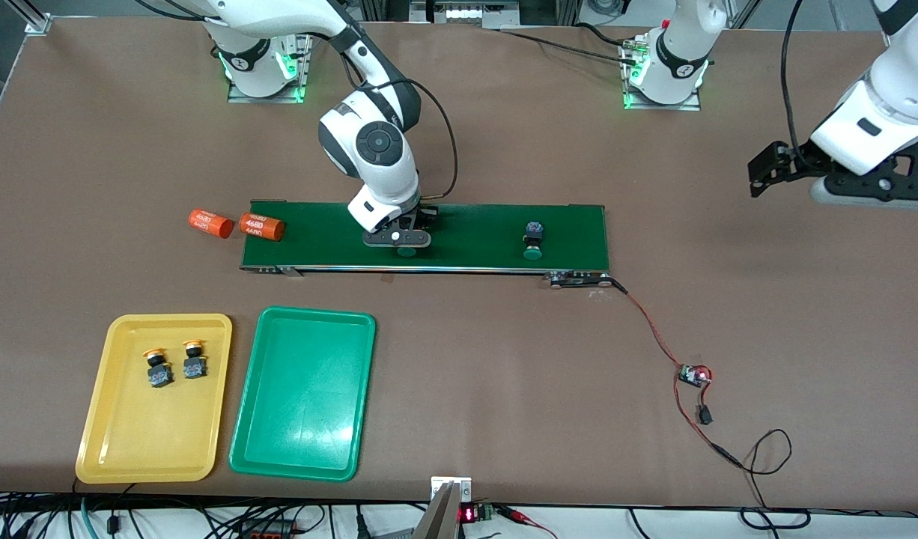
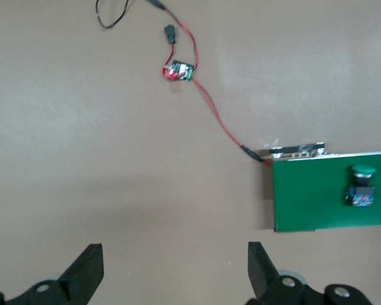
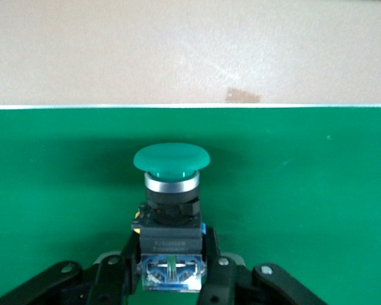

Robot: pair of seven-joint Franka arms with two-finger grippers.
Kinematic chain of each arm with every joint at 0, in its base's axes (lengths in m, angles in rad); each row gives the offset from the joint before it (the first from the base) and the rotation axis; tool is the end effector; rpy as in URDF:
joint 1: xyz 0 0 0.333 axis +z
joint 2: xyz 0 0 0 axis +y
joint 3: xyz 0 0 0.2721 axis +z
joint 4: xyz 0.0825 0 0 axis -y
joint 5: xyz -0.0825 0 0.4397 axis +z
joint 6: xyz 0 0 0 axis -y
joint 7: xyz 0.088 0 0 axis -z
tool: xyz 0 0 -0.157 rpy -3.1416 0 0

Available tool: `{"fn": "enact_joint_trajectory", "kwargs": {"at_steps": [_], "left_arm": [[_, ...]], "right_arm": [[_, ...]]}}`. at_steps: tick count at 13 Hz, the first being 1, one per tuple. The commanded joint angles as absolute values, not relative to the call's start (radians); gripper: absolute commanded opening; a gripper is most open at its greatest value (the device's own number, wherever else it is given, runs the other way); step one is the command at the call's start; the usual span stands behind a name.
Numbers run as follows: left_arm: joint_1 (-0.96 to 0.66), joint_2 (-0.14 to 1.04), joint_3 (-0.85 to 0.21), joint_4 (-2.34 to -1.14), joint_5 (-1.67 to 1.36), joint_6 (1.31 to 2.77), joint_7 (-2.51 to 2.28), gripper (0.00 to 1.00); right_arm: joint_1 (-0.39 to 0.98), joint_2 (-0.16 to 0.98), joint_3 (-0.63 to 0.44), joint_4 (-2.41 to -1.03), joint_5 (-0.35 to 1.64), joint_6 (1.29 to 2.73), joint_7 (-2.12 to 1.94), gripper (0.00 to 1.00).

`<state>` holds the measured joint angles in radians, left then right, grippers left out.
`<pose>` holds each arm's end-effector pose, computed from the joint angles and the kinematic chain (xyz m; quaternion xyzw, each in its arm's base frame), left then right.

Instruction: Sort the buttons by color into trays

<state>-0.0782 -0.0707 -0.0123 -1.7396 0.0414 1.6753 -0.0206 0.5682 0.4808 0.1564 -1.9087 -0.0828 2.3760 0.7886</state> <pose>0.5958 -0.0481 0.4930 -0.9991 0.0370 -0.0044 0.0208 0.4840 0.4291 0.1168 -0.9999 0.0106 0.0074 0.0033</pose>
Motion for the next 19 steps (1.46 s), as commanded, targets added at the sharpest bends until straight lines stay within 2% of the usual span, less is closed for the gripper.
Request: {"fn": "enact_joint_trajectory", "kwargs": {"at_steps": [1, 3, 6, 12, 14, 17, 19], "left_arm": [[-0.061, -0.11, -0.014, -1.772, 0.054, 1.661, 0.067, 1.0], [-0.039, -0.104, -0.017, -1.769, 0.052, 1.672, 0.071, 1.0], [-0.026, -0.081, -0.02, -1.749, 0.008, 1.672, 0.072, 1.0], [-0.015, -0.028, -0.012, -1.706, -0.003, 1.672, 0.072, 1.0], [-0.017, 0.0, -0.014, -1.678, -0.009, 1.674, 0.069, 1.0], [-0.015, 0.061, -0.014, -1.599, 0.002, 1.677, 0.074, 1.0], [-0.012, 0.066, -0.011, -1.595, 0.002, 1.671, 0.075, 1.0]], "right_arm": [[0.511, 0.436, 0.163, -1.876, -0.097, 2.334, 0.773, 0.13], [0.473, 0.43, 0.158, -1.783, -0.095, 2.252, 0.714, 0.14], [0.399, 0.449, 0.106, -1.678, -0.089, 2.232, 0.567, 0.14], [0.31, 0.647, 0.052, -1.436, -0.086, 2.246, 0.315, 0.15], [0.298, 0.711, 0.023, -1.379, -0.074, 2.281, 0.171, 0.16], [0.272, 0.764, 0.023, -1.379, -0.038, 2.371, 0.04, 0.16], [0.267, 0.801, 0.023, -1.379, -0.04, 2.434, 0.029, 0.16]]}}
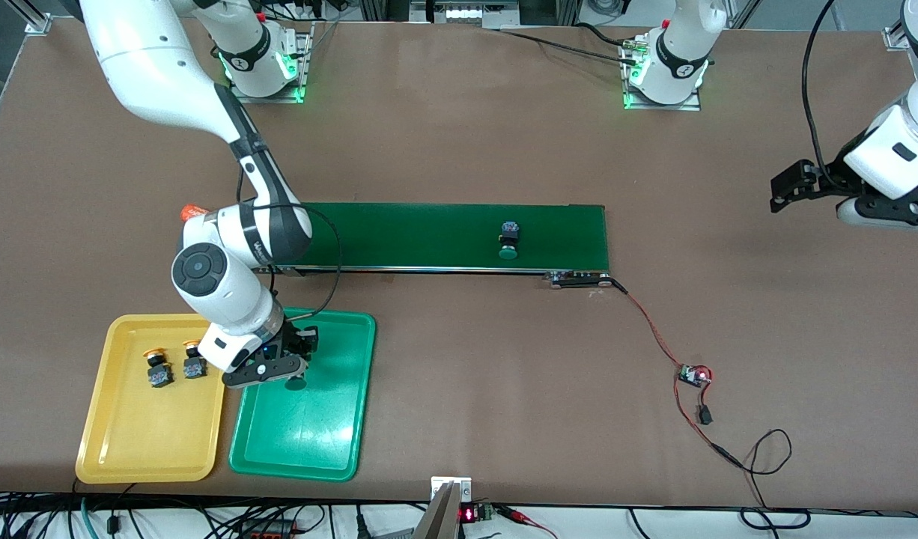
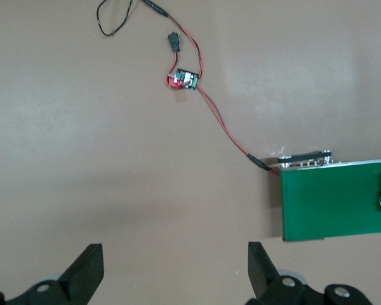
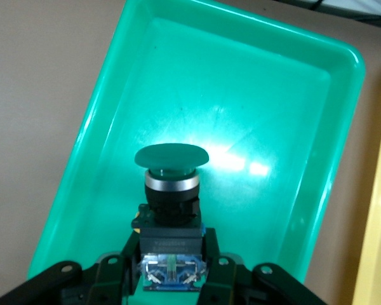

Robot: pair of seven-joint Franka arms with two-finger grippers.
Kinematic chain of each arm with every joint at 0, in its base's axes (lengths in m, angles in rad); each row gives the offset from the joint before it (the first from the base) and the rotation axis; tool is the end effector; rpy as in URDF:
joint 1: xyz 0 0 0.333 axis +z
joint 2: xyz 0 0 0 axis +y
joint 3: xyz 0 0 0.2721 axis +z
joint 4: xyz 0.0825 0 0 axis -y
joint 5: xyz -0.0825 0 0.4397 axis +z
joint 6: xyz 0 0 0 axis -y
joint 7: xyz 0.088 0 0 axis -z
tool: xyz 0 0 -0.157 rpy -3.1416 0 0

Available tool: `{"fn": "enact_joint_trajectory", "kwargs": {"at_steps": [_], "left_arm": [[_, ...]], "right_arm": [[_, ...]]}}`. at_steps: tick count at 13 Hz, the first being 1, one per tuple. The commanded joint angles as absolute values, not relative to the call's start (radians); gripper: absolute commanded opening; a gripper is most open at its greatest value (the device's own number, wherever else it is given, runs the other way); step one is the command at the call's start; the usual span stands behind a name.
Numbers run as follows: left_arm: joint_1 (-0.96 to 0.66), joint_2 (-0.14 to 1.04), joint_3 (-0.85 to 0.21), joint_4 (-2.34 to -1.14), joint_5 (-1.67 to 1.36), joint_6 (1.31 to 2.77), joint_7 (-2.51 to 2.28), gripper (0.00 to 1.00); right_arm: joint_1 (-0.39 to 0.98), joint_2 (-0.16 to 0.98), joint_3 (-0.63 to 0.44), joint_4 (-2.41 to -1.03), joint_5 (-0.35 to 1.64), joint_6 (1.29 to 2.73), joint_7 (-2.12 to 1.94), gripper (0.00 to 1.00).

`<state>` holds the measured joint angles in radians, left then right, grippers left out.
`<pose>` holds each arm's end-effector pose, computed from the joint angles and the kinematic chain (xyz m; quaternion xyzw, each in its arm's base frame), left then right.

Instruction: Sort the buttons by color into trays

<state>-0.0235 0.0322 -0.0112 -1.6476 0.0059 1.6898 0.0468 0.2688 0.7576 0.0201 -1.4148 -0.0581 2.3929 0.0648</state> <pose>0.6265 -0.0208 0.4804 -0.9991 0.0411 -0.0050 0.0028 0.7454 0.2170 0.1593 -0.9857 -0.1265 -0.1111 0.0042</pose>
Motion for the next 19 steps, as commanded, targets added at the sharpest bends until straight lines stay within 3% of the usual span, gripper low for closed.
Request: {"fn": "enact_joint_trajectory", "kwargs": {"at_steps": [1, 3, 4, 5, 6, 7, 10, 12, 19], "left_arm": [[-0.012, 0.066, -0.011, -1.595, 0.002, 1.667, 0.075, 1.0], [-0.012, 0.066, -0.011, -1.595, 0.002, 1.667, 0.075, 1.0], [-0.011, 0.066, -0.009, -1.595, 0.002, 1.667, 0.075, 1.0], [-0.011, 0.066, -0.009, -1.597, 0.002, 1.667, 0.075, 1.0], [-0.011, 0.067, -0.009, -1.595, 0.002, 1.667, 0.075, 1.0], [-0.011, 0.066, -0.009, -1.595, 0.002, 1.667, 0.075, 1.0], [-0.011, 0.066, -0.009, -1.595, 0.002, 1.667, 0.075, 1.0], [-0.011, 0.066, -0.009, -1.595, 0.002, 1.667, 0.075, 1.0], [-0.011, 0.066, -0.011, -1.595, 0.002, 1.666, 0.075, 1.0]], "right_arm": [[0.267, 0.816, 0.023, -1.381, -0.041, 2.462, 0.029, 0.16], [0.268, 0.828, 0.021, -1.382, -0.041, 2.491, 0.029, 0.32], [0.268, 0.839, 0.021, -1.384, -0.041, 2.496, 0.029, 0.53], [0.27, 0.839, 0.021, -1.391, -0.041, 2.502, 0.029, 0.63], [0.268, 0.844, 0.021, -1.399, -0.043, 2.514, 0.029, 0.67], [0.27, 0.844, 0.021, -1.413, -0.043, 2.532, 0.029, 0.77], [0.281, 0.832, 0.021, -1.433, -0.038, 2.559, 0.037, 0.86], [0.284, 0.796, 0.021, -1.433, -0.038, 2.472, 0.041, 1.0], [0.304, 0.62, 0.029, -1.471, -0.038, 2.15, 0.144, 1.0]]}}
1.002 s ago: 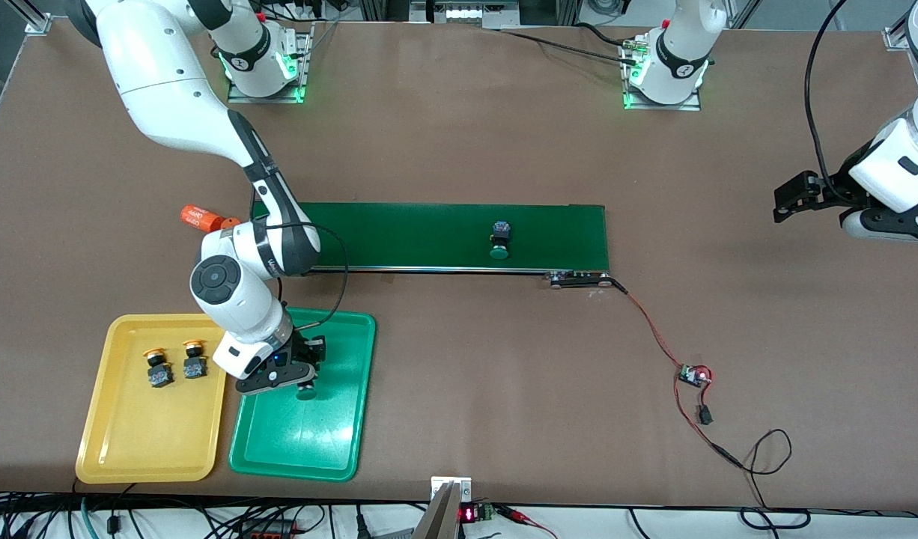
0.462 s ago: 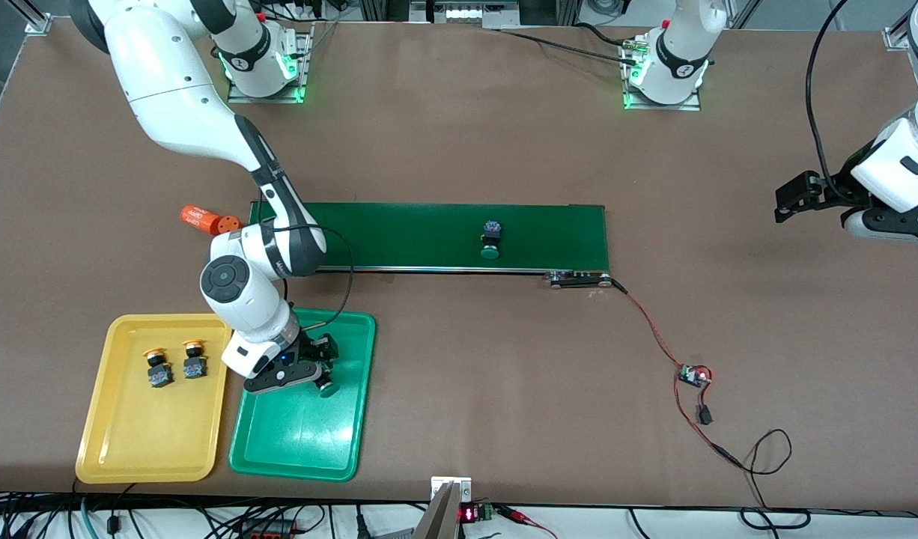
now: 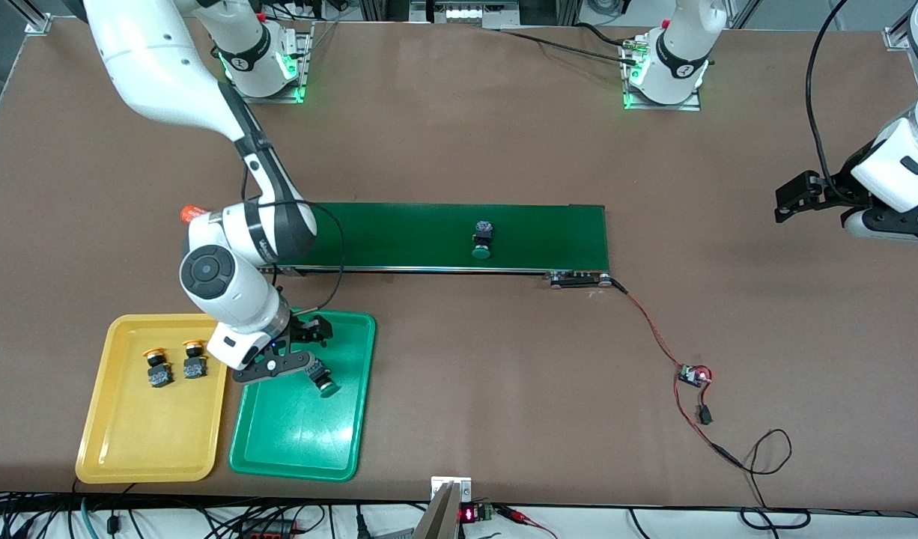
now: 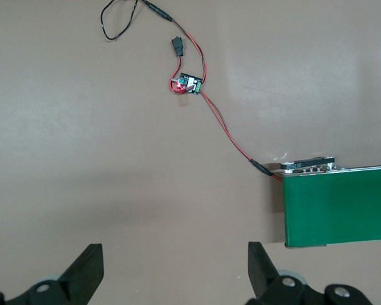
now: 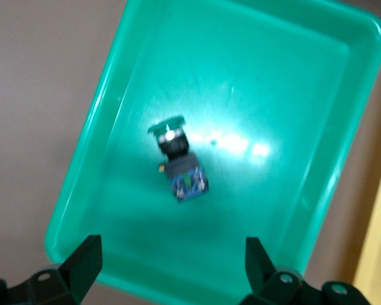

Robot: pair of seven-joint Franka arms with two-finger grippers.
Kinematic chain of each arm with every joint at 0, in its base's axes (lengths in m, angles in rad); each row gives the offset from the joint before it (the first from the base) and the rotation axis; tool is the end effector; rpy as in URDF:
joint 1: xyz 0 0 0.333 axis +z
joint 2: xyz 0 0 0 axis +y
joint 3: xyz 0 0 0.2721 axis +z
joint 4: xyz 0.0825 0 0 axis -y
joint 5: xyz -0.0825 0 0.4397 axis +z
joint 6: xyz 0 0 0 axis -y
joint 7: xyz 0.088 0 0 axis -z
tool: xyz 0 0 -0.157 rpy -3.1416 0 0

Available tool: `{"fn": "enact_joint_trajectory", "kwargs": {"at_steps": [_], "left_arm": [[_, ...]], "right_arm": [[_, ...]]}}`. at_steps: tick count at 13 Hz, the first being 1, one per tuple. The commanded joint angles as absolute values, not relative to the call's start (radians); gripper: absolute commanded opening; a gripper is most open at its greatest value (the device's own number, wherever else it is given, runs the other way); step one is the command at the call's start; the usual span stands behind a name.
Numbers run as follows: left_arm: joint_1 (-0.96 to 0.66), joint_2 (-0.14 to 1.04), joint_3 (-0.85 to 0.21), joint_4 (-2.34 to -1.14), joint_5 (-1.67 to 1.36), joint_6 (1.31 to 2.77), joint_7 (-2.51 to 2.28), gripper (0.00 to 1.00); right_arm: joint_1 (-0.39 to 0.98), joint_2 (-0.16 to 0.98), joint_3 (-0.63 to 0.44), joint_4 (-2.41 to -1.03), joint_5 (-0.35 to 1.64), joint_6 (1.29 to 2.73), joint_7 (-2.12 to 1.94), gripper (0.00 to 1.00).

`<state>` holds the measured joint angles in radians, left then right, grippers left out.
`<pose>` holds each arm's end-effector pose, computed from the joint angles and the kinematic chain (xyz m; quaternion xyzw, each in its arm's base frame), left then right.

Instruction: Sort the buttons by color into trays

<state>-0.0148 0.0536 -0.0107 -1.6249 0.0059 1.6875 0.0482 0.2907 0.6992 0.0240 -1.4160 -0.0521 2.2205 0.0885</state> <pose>0.6322 -0.0152 0.4788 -0.9993 0.0372 -0.0045 0.0027 0.7256 0.2302 0.1843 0.9908 0.1240 0.0545 0.0031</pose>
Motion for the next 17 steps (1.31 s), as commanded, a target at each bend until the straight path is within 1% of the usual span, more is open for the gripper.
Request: {"fn": "enact_joint_trajectory", "kwargs": {"at_steps": [1, 4, 6, 8, 10, 12, 15, 17], "left_arm": [[-0.011, 0.066, -0.011, -1.595, 0.002, 1.666, 0.075, 1.0], [-0.011, 0.066, -0.011, -1.595, 0.002, 1.666, 0.074, 1.0], [-0.012, 0.066, -0.014, -1.595, 0.002, 1.666, 0.074, 1.0], [-0.012, 0.066, -0.015, -1.595, 0.002, 1.666, 0.074, 1.0], [-0.011, 0.066, -0.014, -1.595, 0.002, 1.666, 0.074, 1.0], [-0.011, 0.066, -0.014, -1.597, 0.002, 1.664, 0.074, 1.0], [-0.011, 0.066, -0.014, -1.595, 0.002, 1.661, 0.074, 1.0], [-0.012, 0.066, -0.014, -1.594, 0.002, 1.661, 0.069, 1.0]], "right_arm": [[0.313, 0.583, 0.031, -1.504, -0.038, 2.135, 0.176, 1.0], [0.347, 0.448, 0.034, -1.678, -0.037, 2.146, 0.231, 1.0], [0.344, 0.353, 0.084, -1.793, -0.032, 2.155, 0.294, 1.0], [0.338, 0.272, 0.129, -1.938, -0.032, 2.251, 0.382, 1.0], [0.321, 0.229, 0.176, -2.043, -0.032, 2.34, 0.452, 1.0], [0.267, 0.225, 0.263, -2.059, -0.034, 2.349, 0.561, 1.0], [0.265, 0.225, 0.273, -2.065, -0.034, 2.349, 0.577, 1.0], [0.268, 0.232, 0.299, -2.072, -0.034, 2.355, 0.618, 1.0]]}}
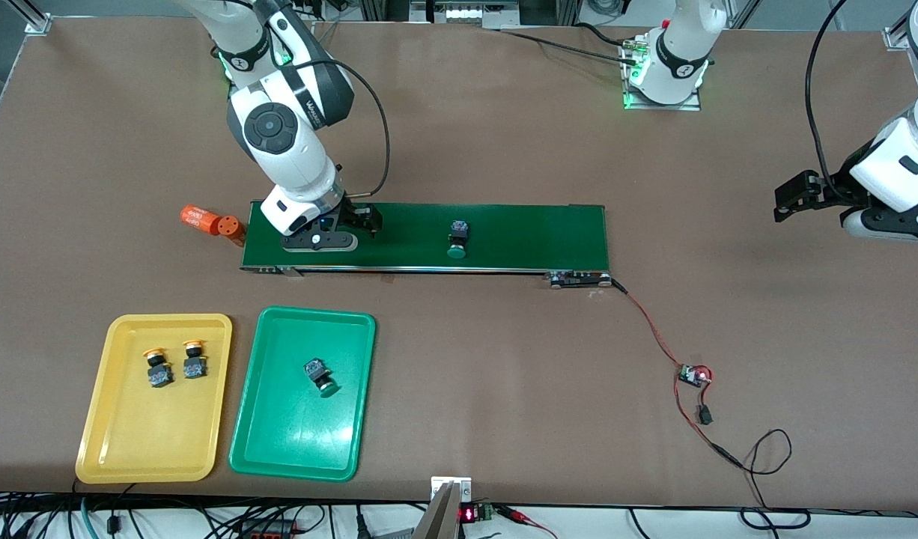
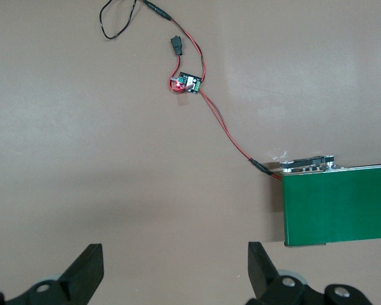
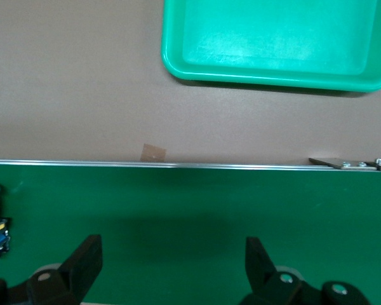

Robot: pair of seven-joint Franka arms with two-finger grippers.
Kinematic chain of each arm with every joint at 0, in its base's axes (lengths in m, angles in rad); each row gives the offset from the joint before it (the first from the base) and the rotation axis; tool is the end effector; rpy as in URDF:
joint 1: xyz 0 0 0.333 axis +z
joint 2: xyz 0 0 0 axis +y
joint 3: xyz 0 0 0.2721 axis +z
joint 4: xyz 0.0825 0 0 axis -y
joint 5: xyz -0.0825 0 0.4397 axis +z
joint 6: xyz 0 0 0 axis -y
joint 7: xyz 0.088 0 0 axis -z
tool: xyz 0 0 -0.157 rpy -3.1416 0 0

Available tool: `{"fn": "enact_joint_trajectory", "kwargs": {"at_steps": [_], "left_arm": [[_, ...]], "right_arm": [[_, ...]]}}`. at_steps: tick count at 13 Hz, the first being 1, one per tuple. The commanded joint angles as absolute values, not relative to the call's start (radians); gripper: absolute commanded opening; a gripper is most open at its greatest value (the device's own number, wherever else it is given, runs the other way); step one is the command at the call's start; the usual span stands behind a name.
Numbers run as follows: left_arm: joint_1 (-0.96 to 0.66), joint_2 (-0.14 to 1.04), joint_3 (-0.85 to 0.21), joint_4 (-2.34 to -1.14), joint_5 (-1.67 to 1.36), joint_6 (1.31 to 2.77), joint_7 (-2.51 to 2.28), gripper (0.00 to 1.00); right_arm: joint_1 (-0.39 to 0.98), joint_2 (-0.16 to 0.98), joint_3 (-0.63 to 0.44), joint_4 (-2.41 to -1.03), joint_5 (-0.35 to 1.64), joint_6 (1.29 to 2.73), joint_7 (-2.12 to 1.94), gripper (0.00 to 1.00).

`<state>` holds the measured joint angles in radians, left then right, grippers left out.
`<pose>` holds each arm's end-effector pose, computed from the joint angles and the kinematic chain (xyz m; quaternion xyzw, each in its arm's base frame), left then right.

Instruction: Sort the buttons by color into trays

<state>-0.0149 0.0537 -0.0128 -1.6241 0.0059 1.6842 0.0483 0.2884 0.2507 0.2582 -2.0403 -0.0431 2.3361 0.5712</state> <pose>0.6318 -0.0165 0.4789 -0.9993 0.0383 -0.0032 0.0026 0.5362 0.3278 0.2004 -0.9995 0.0025 -0.0146 0.0276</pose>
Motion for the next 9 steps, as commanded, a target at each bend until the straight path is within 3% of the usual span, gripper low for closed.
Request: {"fn": "enact_joint_trajectory", "kwargs": {"at_steps": [1, 6, 9], "left_arm": [[-0.012, 0.066, -0.014, -1.594, 0.002, 1.661, 0.069, 1.0], [-0.011, 0.066, -0.011, -1.598, 0.002, 1.661, 0.074, 1.0], [-0.009, 0.066, -0.009, -1.598, 0.002, 1.661, 0.074, 1.0]], "right_arm": [[0.27, 0.236, 0.313, -2.08, -0.041, 2.379, 0.664, 1.0], [0.287, 0.245, 0.365, -2.1, -0.057, 2.404, 0.735, 1.0], [0.308, 0.273, 0.38, -2.095, -0.168, 2.404, 0.855, 1.0]]}}
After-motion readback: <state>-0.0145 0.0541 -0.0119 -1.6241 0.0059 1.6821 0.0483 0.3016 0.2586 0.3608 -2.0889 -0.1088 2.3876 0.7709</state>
